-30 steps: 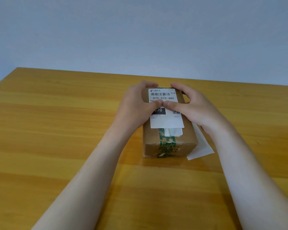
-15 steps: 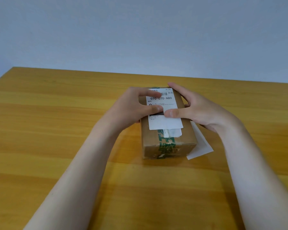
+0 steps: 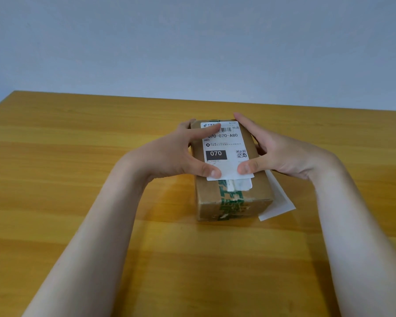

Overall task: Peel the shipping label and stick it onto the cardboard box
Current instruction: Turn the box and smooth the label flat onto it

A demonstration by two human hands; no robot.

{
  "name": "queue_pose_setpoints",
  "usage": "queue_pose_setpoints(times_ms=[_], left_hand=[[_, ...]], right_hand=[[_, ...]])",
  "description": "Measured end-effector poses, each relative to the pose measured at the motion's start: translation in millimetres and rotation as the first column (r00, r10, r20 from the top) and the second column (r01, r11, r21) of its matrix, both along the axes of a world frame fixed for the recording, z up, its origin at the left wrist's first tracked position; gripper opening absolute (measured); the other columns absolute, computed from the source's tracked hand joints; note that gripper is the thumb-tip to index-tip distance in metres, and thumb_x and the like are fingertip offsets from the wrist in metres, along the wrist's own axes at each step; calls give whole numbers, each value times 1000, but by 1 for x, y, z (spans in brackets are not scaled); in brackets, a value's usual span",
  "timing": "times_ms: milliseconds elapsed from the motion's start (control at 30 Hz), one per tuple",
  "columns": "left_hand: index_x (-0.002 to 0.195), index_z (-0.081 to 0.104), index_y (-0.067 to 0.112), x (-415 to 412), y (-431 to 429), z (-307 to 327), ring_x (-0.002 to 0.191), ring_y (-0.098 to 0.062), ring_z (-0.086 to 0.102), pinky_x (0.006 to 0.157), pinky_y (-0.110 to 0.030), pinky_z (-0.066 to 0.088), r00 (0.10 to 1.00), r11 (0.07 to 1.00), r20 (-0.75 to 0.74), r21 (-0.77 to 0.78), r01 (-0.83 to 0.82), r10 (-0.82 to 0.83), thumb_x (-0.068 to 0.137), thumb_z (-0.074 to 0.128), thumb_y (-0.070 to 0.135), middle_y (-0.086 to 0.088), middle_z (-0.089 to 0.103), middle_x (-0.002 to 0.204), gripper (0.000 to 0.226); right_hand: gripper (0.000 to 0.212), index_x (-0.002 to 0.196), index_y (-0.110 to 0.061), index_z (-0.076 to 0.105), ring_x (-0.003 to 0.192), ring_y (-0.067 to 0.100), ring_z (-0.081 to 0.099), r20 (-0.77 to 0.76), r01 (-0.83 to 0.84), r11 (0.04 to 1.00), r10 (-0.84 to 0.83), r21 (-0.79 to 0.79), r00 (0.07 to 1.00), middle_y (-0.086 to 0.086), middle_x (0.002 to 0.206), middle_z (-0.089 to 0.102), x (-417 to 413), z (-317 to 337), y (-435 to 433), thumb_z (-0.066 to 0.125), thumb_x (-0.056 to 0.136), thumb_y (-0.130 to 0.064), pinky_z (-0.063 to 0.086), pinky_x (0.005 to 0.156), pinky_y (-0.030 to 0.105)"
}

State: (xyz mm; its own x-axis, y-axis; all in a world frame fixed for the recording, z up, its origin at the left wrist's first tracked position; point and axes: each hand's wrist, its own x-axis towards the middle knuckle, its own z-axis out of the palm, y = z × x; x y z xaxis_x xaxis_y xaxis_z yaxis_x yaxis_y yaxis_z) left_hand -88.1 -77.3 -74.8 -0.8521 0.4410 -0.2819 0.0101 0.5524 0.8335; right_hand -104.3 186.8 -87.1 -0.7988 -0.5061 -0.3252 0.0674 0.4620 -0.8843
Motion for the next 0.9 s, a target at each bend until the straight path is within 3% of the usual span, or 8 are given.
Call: queue_pose_setpoints(times_ms=[200,333,433,533,600,700,833,900], left_hand=[[154,30,63,-3,-8,-7,160,-13,15,128,-47,25,998,998,39,-29,57,-56,45,94,64,26,-11,172,127],[161,17,58,-1,-8,-7,161,-9,12,130,-46,22,998,998,36,-30,58,-57,47,94,60,24,-13,173,138],[166,4,45,2,-8,-5,160,-3,4,132,-42,15,999,999,32,-26,42,-41,48,92,57,21,-10,175,148],[168,-6,36,3,-4,-5,152,5,26,124,-28,28,998,999,63,44,-6,4,63,95,46,24,27,167,146],[167,-10,34,4,-2,-8,113,29,49,95,-6,43,997,991,77,134,-21,11,80,90,34,40,48,128,132],[168,8,38,5,6,-7,85,34,55,75,-4,51,995,980,-29,181,-87,94,86,85,31,45,51,108,113],[124,68,42,1,14,-2,109,-13,74,87,-51,64,946,940,-173,253,-227,275,91,82,29,19,73,114,39],[101,77,37,0,19,-4,140,-18,55,107,-52,52,918,933,-227,235,-271,324,90,81,30,20,61,134,14]], right_hand=[[144,168,-46,0,153,5,38,33,-63,997,65,-48,997,-27,161,41,2,-4,6,95,60,-32,33,127,35],[142,168,-40,-3,143,-9,46,44,-123,989,126,-78,991,-35,152,45,3,-3,10,91,64,-18,43,112,17],[140,169,-37,-3,147,-9,40,19,-134,989,135,-64,991,-32,158,38,3,-3,10,87,62,-28,34,122,22],[134,169,-40,6,137,-3,54,-2,-12,998,12,-55,1000,-31,151,46,2,1,2,90,64,-42,38,122,32],[127,167,-44,17,127,4,62,-56,105,994,-106,-15,993,-27,147,51,3,6,-6,94,66,-57,45,118,36],[109,160,-51,32,118,9,69,-167,155,988,-151,10,974,-18,154,50,6,11,-15,83,64,-63,53,109,39],[40,121,-45,71,98,12,78,-266,258,957,-286,-134,921,-17,135,64,6,12,-22,85,86,-31,65,83,42],[18,92,-45,79,114,10,71,-327,295,947,-320,-124,889,-17,139,61,2,9,-24,86,86,-29,59,89,39]])
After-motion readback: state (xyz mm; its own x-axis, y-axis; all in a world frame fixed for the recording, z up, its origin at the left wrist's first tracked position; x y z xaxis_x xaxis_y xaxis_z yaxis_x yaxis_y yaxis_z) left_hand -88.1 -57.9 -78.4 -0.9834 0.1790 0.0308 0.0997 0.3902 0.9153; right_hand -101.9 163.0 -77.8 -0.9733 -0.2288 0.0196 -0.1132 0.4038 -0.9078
